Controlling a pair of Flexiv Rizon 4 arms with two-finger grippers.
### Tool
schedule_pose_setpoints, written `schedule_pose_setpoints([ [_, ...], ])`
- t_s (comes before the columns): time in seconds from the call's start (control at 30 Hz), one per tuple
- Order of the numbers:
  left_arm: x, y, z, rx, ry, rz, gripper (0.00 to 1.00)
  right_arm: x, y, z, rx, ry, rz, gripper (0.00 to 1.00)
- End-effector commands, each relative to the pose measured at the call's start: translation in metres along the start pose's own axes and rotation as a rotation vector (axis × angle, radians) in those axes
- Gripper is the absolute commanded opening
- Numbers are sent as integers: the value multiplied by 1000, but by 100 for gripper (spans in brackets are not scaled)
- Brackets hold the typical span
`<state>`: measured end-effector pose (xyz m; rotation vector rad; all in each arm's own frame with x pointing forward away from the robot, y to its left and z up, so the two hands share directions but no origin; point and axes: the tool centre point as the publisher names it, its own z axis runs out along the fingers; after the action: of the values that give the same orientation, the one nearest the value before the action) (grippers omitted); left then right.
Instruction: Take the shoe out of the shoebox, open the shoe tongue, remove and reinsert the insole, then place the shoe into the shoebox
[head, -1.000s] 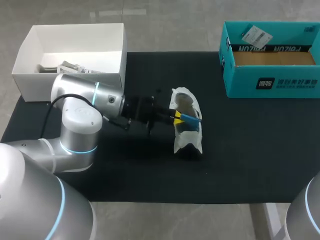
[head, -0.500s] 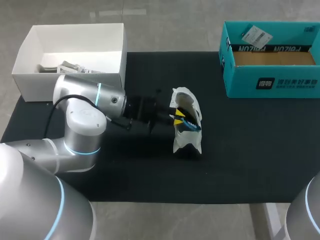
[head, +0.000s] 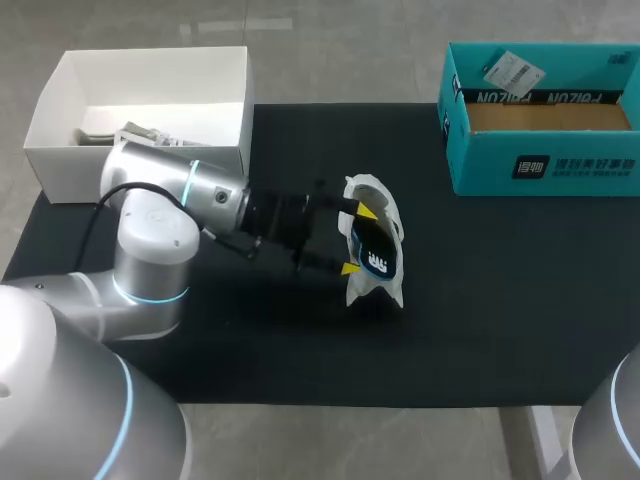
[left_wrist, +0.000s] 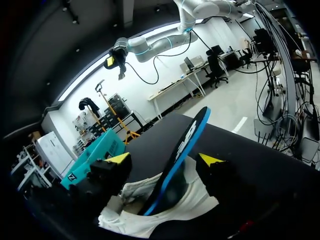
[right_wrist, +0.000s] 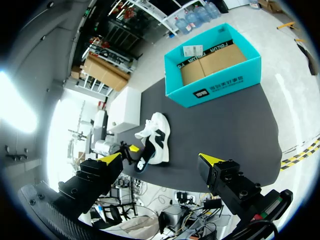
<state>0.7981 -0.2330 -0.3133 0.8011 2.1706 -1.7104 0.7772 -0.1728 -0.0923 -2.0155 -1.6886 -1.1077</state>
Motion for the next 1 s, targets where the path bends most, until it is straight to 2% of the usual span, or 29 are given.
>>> schedule_pose_setpoints([
  [0.03,0,4,3,-6,7,1,5,1,0,0,1,-3,2,100],
  [0.07,0,4,3,-4,12,-5,0,1,0,0,1,-3,2,100],
  [0.57,-3,14,2,-34,30,-1,0,1,0,0,1,-3,2,100],
  [0.83,-12,39,3,-44,-38,-74,0,1,0,0,1,-3,2,100],
  [1.0,-15,47,4,-61,-54,-79,0,1,0,0,1,-3,2,100],
])
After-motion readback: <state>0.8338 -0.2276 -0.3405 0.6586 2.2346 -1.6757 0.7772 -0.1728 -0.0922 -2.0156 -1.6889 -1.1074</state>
